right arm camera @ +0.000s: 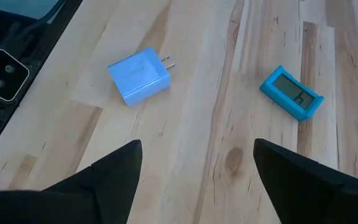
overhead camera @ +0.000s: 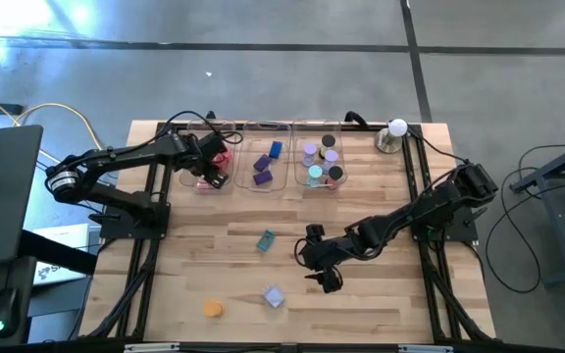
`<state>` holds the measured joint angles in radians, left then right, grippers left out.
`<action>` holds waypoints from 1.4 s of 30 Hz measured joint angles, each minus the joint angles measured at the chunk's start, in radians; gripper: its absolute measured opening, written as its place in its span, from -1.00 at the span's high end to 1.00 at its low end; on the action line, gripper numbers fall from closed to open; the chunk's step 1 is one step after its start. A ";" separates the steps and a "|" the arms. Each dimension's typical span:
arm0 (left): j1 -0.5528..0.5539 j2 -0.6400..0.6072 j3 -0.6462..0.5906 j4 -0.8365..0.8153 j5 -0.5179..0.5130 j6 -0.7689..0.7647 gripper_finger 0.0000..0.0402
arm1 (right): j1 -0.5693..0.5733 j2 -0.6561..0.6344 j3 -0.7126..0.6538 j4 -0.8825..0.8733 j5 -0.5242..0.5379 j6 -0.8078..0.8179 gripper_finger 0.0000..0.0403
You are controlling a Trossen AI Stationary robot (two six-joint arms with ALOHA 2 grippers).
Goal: Pick & Place Office items
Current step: Put the light blue digital clock into the middle transparent bin
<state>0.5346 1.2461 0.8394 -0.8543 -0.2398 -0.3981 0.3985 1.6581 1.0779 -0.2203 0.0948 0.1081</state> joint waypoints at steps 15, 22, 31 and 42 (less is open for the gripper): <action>-0.107 -0.165 0.079 -0.147 0.290 -0.092 0.13 | -0.002 0.000 0.000 0.000 0.001 -0.007 -0.47; -0.272 -0.277 0.079 -0.148 0.352 -0.240 0.13 | -0.017 0.000 0.000 0.016 0.002 -0.034 -0.47; -0.578 -0.334 0.079 -0.146 0.083 -0.377 0.13 | -0.035 0.000 0.000 0.016 -0.011 -0.028 -0.47; -0.759 -0.209 0.079 -0.066 0.001 -0.396 -0.09 | -0.035 0.000 0.000 0.023 -0.021 -0.027 -0.47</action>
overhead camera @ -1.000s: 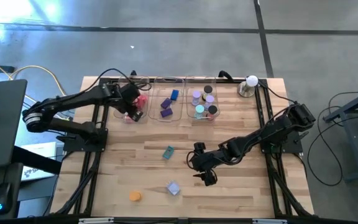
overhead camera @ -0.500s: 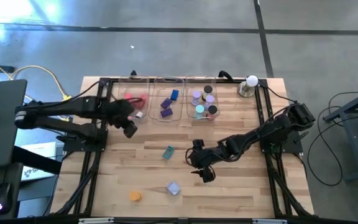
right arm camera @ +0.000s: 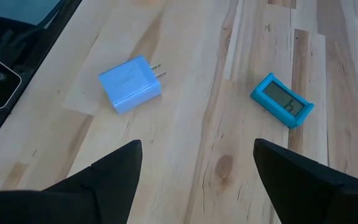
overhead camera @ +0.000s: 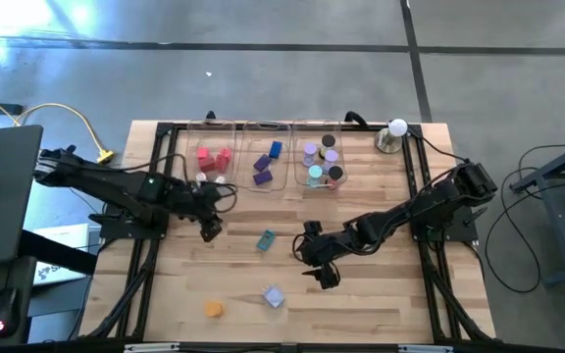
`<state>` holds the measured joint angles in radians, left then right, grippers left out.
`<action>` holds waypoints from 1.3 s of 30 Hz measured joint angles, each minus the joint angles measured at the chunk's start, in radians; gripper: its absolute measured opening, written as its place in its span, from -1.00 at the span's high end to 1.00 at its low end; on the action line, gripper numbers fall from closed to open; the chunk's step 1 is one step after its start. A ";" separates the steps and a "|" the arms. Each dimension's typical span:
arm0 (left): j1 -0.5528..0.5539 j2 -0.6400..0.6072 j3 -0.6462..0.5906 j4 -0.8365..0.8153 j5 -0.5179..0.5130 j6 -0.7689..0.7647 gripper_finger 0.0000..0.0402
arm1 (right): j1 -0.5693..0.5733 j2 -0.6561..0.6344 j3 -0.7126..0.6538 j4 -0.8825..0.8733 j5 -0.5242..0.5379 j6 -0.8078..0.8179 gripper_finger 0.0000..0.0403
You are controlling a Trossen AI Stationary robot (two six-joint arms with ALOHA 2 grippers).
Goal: Pick & Place Office items
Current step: Put the light blue digital clock into the middle transparent bin
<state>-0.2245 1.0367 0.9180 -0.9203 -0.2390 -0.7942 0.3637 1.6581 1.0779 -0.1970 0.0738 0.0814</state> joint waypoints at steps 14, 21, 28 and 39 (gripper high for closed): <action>-0.029 0.335 0.000 0.477 0.001 0.020 -0.63 | 0.003 0.000 0.000 -0.009 0.070 0.023 -0.47; -0.034 0.496 0.000 0.567 0.025 -0.013 -0.63 | 0.005 0.000 0.000 -0.028 0.056 0.028 -0.47; -0.035 0.582 0.000 0.648 0.027 0.008 -0.63 | 0.010 0.000 0.000 -0.028 0.055 0.027 -0.47; -0.035 0.672 0.000 0.708 -0.044 -0.007 -0.63 | 0.010 0.000 0.000 -0.030 0.054 0.027 -0.47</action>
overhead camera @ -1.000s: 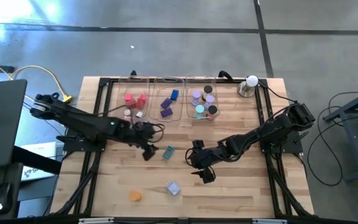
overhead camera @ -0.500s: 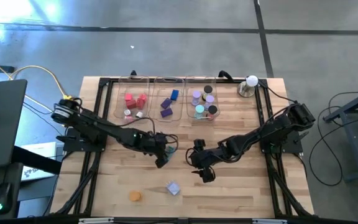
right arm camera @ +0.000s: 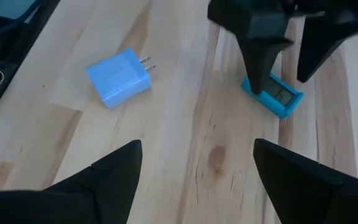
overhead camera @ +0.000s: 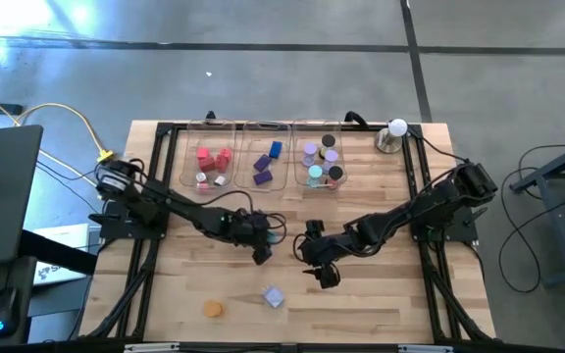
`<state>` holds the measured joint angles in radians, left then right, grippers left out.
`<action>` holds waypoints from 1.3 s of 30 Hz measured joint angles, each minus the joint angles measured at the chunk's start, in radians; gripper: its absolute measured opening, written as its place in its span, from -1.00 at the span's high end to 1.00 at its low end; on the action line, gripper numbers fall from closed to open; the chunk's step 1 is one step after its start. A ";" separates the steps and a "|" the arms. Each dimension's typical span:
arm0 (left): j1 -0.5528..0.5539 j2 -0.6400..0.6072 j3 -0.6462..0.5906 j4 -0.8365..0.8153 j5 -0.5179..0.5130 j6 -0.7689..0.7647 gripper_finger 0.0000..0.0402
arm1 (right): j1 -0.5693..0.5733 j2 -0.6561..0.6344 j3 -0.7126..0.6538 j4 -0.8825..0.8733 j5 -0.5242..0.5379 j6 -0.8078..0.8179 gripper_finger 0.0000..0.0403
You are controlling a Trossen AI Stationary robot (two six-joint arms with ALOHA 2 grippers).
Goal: Pick & Place Office items
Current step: Put the light blue digital clock into the middle transparent bin
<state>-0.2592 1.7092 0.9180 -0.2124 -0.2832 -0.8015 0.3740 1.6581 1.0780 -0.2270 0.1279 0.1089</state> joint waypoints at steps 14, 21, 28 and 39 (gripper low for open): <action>-0.011 0.069 0.004 0.019 -0.026 -0.026 -0.43 | 0.000 0.000 0.000 -0.002 0.000 -0.004 -0.47; -0.022 0.071 0.002 -0.009 -0.052 -0.038 0.16 | 0.000 0.000 0.000 -0.002 0.000 -0.005 -0.47; -0.039 0.057 0.003 -0.018 -0.064 -0.022 0.33 | 0.000 0.000 0.000 -0.002 0.000 -0.005 -0.47; -0.099 -0.188 0.002 -0.032 -0.157 0.027 0.33 | 0.000 0.000 0.000 0.001 -0.001 -0.008 -0.47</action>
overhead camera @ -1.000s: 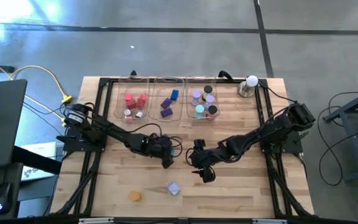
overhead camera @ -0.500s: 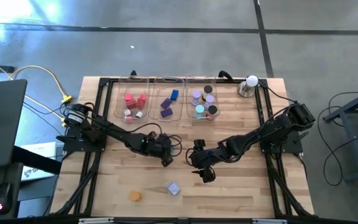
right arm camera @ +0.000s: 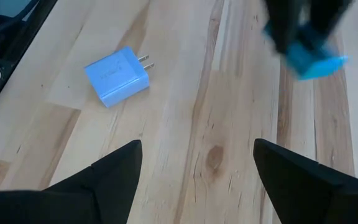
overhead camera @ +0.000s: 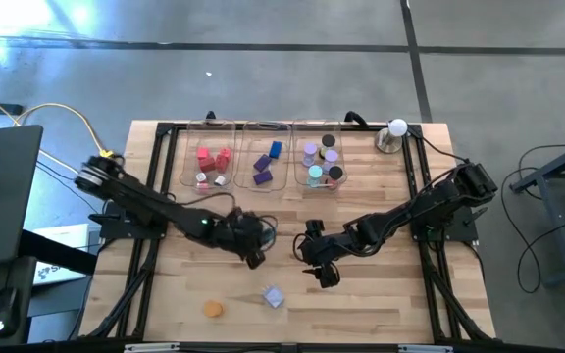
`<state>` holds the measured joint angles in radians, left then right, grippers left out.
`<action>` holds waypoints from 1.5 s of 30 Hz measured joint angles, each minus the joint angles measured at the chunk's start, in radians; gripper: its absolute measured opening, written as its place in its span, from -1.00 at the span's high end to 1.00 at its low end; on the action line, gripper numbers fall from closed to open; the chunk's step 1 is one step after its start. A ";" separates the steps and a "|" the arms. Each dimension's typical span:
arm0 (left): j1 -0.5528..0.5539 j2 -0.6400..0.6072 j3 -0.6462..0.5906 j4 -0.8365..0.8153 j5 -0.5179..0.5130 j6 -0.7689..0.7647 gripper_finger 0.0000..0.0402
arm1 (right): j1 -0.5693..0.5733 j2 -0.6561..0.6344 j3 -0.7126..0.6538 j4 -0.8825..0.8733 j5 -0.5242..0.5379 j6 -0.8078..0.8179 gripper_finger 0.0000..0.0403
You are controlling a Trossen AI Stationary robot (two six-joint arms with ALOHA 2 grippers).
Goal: Pick & Place Office items
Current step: Put the light blue digital clock into the middle transparent bin
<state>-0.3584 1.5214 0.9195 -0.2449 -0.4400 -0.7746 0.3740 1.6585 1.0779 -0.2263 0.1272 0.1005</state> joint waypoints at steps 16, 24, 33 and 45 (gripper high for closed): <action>0.279 -0.196 0.206 -0.042 -0.186 0.290 0.33 | 0.000 0.000 0.000 0.001 0.000 0.000 -0.47; 0.561 -0.160 0.267 -0.264 0.025 0.224 0.33 | 0.000 0.000 0.000 -0.002 -0.003 0.003 -0.47; 0.729 -0.027 0.267 -0.333 0.151 0.126 0.33 | -0.001 0.000 0.000 0.003 -0.003 0.000 -0.47; 0.813 0.191 0.267 -0.297 0.258 0.088 0.30 | -0.001 0.002 -0.078 0.089 -0.007 0.000 -0.47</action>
<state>0.4549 1.7122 1.1866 -0.5417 -0.1822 -0.6863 0.3733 1.6604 0.9997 -0.1377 0.1204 0.1005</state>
